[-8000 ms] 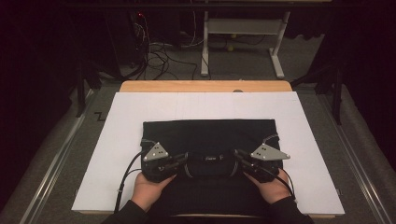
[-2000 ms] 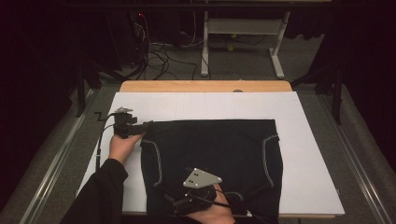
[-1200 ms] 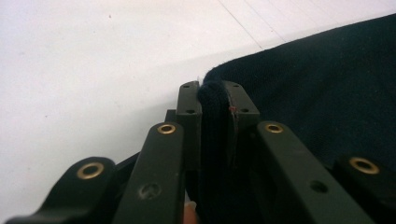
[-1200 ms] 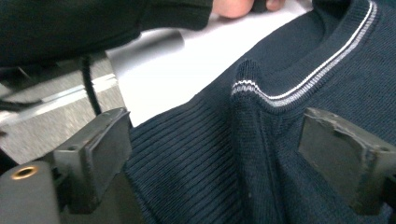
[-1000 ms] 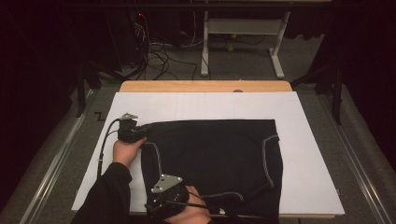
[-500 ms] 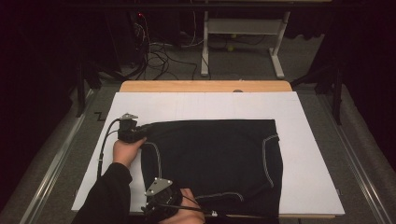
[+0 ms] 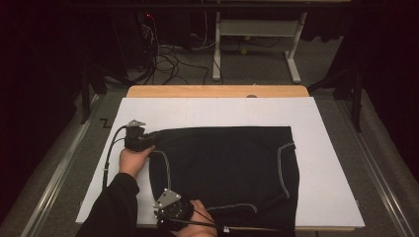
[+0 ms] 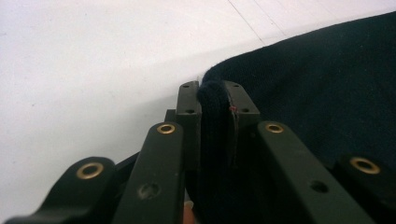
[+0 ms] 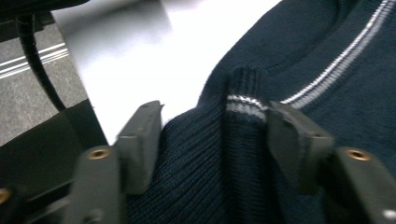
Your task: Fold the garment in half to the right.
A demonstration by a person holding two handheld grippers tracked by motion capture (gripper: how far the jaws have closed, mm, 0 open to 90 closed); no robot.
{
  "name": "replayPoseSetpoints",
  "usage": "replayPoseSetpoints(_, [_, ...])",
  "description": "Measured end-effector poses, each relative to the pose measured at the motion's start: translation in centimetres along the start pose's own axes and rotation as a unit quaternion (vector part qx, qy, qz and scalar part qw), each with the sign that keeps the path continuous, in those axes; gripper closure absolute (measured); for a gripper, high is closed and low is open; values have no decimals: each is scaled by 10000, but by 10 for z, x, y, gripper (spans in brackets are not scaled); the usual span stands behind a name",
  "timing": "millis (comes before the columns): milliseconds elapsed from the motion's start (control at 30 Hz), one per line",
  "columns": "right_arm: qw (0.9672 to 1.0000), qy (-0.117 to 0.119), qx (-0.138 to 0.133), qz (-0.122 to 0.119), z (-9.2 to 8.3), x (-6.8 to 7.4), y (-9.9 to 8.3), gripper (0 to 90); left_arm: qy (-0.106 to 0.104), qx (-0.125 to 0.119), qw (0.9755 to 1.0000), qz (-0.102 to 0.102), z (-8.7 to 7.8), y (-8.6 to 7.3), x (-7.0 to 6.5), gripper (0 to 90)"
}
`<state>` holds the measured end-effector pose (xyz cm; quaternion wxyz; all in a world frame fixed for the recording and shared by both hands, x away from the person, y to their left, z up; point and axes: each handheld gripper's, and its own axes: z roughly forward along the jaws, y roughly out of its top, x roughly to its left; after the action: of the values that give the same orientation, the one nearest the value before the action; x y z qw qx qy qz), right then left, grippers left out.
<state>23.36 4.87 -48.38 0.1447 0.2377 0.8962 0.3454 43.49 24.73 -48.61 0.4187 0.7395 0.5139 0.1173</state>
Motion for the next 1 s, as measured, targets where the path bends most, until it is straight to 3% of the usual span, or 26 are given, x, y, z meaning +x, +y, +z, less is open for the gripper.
replayPoseSetpoints(200, [9998, -185, -108, 35, -3, -5, -4, 648, -19, -6, 10000, -25, 0, 0, 1, 751])
replayPoseSetpoints(300, [9995, -243, -195, 76, -3, -6, -6, 698, -6, -7, 10000, -34, 0, 0, 1, 748])
replayPoseSetpoints(533, [9992, -147, -289, 243, -9, -9, -8, 723, 23, -1, 10000, -36, 0, 0, 1, 748])
replayPoseSetpoints(767, [9986, -100, -485, 188, -18, -12, -9, 733, 9, 7, 10000, -70, 0, 0, 1, 743])
replayPoseSetpoints(900, [9976, -204, -666, 58, -23, -11, -10, 739, -77, 35, 9997, -218, 1, 1, 5, 743])
replayPoseSetpoints(1000, [9967, -197, -784, 105, -26, -13, -11, 741, -55, 13, 9999, -158, 1, 1, 4, 745])
